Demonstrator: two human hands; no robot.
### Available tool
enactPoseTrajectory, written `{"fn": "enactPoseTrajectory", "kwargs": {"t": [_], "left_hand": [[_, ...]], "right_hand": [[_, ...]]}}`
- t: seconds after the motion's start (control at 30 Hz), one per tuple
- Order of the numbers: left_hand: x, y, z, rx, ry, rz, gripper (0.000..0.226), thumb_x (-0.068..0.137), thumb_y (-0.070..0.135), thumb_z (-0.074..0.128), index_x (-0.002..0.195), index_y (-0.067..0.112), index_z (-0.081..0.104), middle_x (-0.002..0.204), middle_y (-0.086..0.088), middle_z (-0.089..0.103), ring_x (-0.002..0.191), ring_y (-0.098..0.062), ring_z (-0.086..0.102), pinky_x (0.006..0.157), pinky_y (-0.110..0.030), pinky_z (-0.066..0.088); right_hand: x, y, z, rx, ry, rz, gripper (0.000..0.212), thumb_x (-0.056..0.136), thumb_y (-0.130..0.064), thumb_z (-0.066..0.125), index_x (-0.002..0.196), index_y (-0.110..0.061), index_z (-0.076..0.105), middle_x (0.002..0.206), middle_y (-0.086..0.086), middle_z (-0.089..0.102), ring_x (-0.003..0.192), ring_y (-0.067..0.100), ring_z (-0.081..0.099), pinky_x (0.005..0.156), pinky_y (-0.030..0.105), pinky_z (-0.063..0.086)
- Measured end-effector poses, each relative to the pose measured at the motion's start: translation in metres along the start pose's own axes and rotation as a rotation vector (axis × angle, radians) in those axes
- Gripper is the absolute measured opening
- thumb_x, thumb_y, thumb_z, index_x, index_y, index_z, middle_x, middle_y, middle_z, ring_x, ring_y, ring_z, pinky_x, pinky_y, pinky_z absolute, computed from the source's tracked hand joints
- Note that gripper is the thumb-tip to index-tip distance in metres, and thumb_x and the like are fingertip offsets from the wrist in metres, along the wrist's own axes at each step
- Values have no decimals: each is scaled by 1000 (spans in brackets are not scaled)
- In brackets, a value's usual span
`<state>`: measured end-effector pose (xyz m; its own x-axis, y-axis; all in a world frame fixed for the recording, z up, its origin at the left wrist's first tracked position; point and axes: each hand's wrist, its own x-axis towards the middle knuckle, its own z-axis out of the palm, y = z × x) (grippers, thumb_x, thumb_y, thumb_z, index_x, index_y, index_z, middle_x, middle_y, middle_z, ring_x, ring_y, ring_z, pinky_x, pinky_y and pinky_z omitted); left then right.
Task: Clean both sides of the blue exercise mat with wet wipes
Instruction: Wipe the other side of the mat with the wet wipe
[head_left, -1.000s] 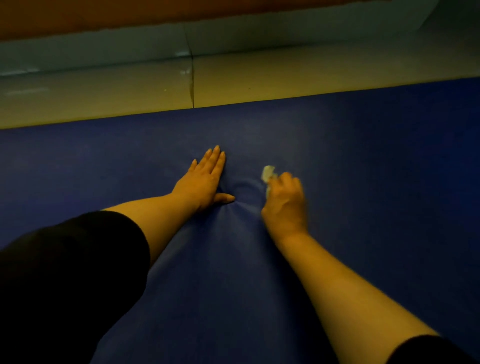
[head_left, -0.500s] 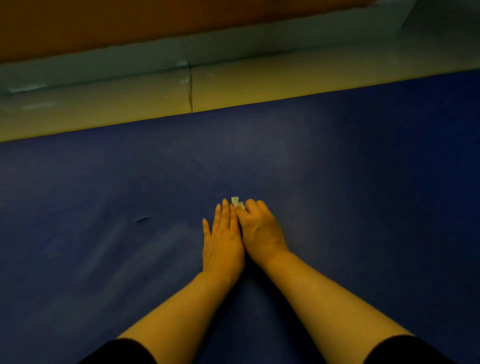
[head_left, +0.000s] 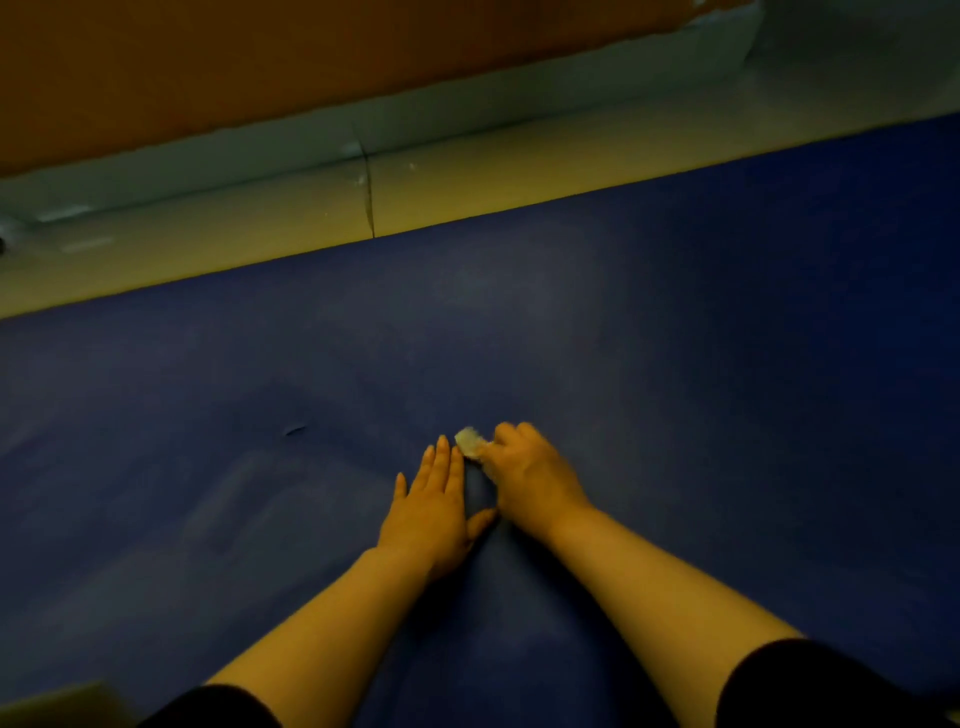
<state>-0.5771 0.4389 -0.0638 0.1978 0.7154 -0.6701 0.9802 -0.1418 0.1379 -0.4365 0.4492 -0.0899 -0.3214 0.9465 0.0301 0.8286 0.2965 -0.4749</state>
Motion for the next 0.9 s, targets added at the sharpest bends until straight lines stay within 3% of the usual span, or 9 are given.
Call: {"fn": "enactPoseTrajectory", "kwargs": {"t": [0.07,0.17,0.27,0.37,0.47,0.57,0.67,0.77,0.9], "left_hand": [[-4,2,-4,4,-39,-1,84,98,56,33,152,11,-14,159,-5,-23,147,-20,-17,119,-46,-2],[-11,6,-3,-3,-65,-6,83,99,54,35,152,10,-13,159,-6,-22,148,-21,-15,119,-46,-1],[-22,11,3,-6,-57,13,79,101,47,35,153,8,-11,160,-8,-19,148,-22,-13,119,-45,1],[-33,14,8,-32,-56,30,77,102,42,36,153,9,-11,160,-9,-17,148,-22,-11,119,-45,2],[-41,14,7,-7,-79,32,82,100,51,37,153,8,-8,160,-9,-16,149,-23,-9,120,-45,3],[-49,15,8,9,-96,35,82,100,51,37,153,8,-8,160,-9,-16,149,-23,-8,121,-44,3],[-58,18,18,17,-77,42,81,100,48,38,153,6,-7,161,-10,-14,149,-23,-7,120,-44,3],[-67,20,30,13,-66,52,76,101,40,38,153,6,-7,161,-10,-13,149,-22,-8,119,-44,3],[-76,18,32,26,-56,60,79,101,49,35,153,6,-7,161,-10,-14,149,-23,-8,119,-44,1]], "right_hand": [[3,23,-18,-91,-26,178,46,89,-7,49,134,-19,49,108,12,53,98,32,49,73,37,43],[-3,24,-27,-161,2,416,46,94,-6,40,139,-13,41,118,9,49,107,29,45,83,34,42],[-17,-23,-8,-78,-131,261,46,97,-12,35,144,-11,33,125,12,47,112,30,43,93,36,38],[-24,-38,-10,-65,-217,134,40,98,-17,38,137,-13,43,122,12,48,110,30,44,88,37,40],[-30,-5,-35,-176,-210,223,38,97,-14,39,134,-18,44,119,12,48,107,30,47,78,35,40],[-42,18,-47,-259,-121,460,46,95,-9,39,139,-18,41,122,12,48,109,31,47,85,35,41],[-55,-25,-25,-162,-176,340,47,95,-11,39,142,-13,36,129,13,47,115,31,46,95,33,37],[-67,-56,-5,-80,-261,157,38,96,-19,42,134,-13,46,120,12,50,108,30,48,88,34,40],[-73,-21,-31,-208,-228,254,32,97,-16,41,128,-13,51,113,14,51,105,33,50,81,36,42]]}}
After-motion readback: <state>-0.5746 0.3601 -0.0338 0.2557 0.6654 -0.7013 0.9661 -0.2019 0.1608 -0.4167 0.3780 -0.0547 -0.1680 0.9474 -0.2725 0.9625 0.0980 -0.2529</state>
